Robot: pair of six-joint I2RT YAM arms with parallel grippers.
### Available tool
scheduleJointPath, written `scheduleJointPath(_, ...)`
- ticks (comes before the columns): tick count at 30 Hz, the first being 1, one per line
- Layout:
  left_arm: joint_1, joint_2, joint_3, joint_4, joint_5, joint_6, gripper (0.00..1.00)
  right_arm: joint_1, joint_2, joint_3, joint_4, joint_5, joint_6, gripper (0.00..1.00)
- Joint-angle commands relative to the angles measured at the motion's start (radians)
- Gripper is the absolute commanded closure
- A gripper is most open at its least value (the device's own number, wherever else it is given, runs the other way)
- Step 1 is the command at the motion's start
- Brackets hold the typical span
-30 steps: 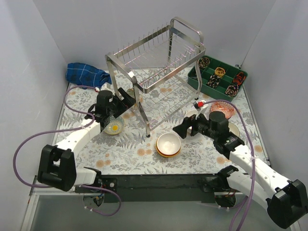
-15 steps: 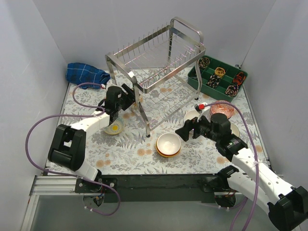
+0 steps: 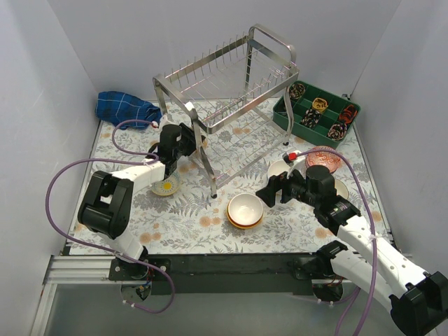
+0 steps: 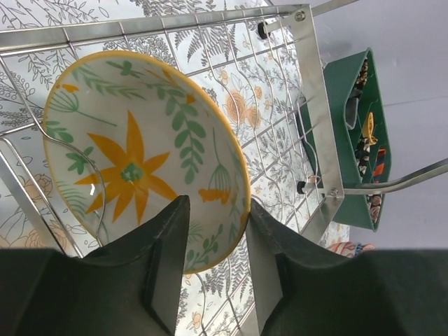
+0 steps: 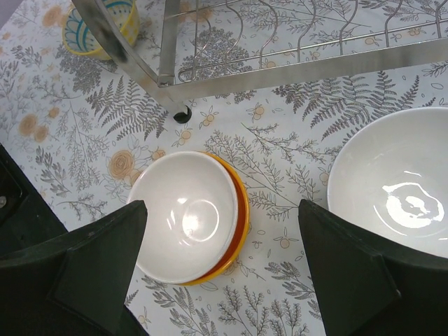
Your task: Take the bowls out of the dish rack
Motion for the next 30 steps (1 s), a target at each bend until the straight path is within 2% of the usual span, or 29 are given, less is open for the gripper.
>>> scheduleJointPath(1,0.001,0.005,0.013,0.048,-0.008,-0.017,0.69,-0.003,-0.004,0.001,0.009,0.008,-0.020,0.03)
scheduleJointPath(14,0.003,-0.068,-0.151,0.226,0.010,-0.067,1.00,-0.002,0.004,-0.006,0.003,0.006,-0.034,0.04)
scheduleJointPath(25,0.018,-0.093,-0.272,0.485,0.124,-0.149,1.00,-0.003,-0.008,-0.006,-0.015,0.011,-0.043,0.04)
scheduleJointPath(30,0.018,-0.128,-0.287,0.547,0.161,-0.163,1.00,-0.003,-0.011,-0.009,-0.023,0.011,-0.043,0.04)
